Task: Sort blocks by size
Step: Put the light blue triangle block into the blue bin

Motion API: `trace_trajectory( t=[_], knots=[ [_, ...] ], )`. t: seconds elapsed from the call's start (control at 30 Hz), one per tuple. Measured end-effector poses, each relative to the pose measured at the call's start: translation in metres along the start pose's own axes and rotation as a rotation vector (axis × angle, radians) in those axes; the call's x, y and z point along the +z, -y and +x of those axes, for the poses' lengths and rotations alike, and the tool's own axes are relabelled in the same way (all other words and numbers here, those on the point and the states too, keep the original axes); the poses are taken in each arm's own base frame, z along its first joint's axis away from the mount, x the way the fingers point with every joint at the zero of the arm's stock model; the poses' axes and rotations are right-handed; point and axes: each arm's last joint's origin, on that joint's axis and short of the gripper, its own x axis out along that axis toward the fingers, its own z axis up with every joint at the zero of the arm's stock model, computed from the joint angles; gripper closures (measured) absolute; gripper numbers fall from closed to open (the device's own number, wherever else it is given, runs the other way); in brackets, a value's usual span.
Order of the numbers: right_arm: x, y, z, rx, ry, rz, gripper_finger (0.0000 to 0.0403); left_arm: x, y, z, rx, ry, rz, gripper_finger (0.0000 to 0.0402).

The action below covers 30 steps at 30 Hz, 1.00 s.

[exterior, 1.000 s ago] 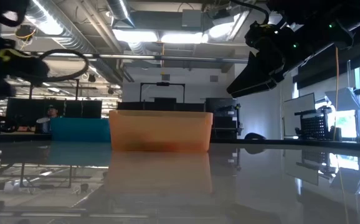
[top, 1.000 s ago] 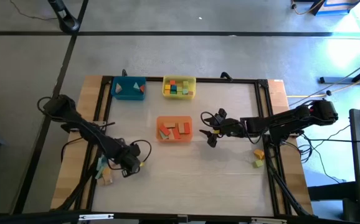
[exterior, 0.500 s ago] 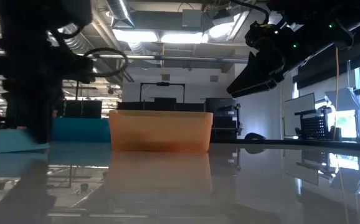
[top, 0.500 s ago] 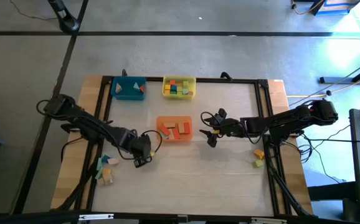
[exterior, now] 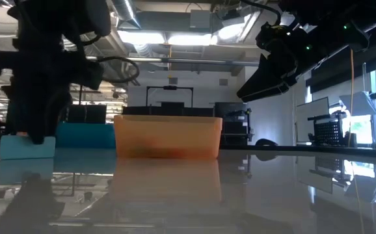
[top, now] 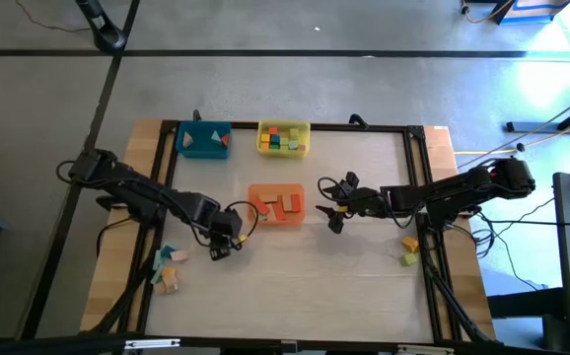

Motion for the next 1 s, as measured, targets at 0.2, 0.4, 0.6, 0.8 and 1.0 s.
trace_trajectory(
  t=[0.2, 0.4, 0.6, 0.8, 1.0],
  knots=[
    [0.0, 0.0, 0.0, 0.0, 0.0, 0.0, 0.0127, -0.013, -0.002, 0.012, 0.016, -0.021, 0.053, 0.0194],
    [0.0, 0.0, 0.0, 0.0, -0.001, 0.0, 0.0127, -0.017, -0.005, 0.018, 0.012, -0.001, 0.042, 0.0232],
    [0.0, 0.0, 0.0, 0.0, 0.0, 0.0, 0.0127, -0.016, -0.004, 0.019, 0.001, -0.002, 0.056, 0.0294],
    [0.0, 0.0, 0.0, 0.0, 0.0, -0.001, 0.0127, -0.016, -0.004, 0.019, 0.003, -0.003, 0.056, 0.0294],
    [0.0, 0.0, 0.0, 0.0, 0.0, 0.0, 0.0127, -0.012, -0.004, 0.004, 0.036, 0.026, 0.058, 0.0292]
  ],
)
